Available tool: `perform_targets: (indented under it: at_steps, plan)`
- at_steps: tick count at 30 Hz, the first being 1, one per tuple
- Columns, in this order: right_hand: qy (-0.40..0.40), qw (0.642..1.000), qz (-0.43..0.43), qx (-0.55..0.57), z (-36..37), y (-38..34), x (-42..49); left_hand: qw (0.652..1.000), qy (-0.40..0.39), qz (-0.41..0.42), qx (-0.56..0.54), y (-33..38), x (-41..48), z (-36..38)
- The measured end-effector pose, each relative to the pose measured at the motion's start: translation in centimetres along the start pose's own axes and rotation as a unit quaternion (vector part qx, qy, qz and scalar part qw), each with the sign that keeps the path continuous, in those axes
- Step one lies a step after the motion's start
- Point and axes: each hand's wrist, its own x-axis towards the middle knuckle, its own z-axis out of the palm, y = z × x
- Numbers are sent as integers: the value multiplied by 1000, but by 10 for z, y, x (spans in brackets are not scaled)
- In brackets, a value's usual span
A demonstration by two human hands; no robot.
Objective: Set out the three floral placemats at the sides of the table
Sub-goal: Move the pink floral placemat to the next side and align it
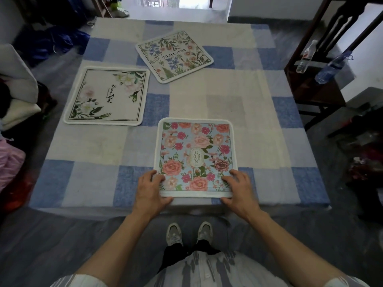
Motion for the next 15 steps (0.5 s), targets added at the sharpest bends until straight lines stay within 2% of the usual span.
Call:
perform_targets:
  at_steps: [15]
  plan:
    - [-5, 1000, 8, -3, -1, -1, -1, 999, -5, 32, 20, 3, -5, 4]
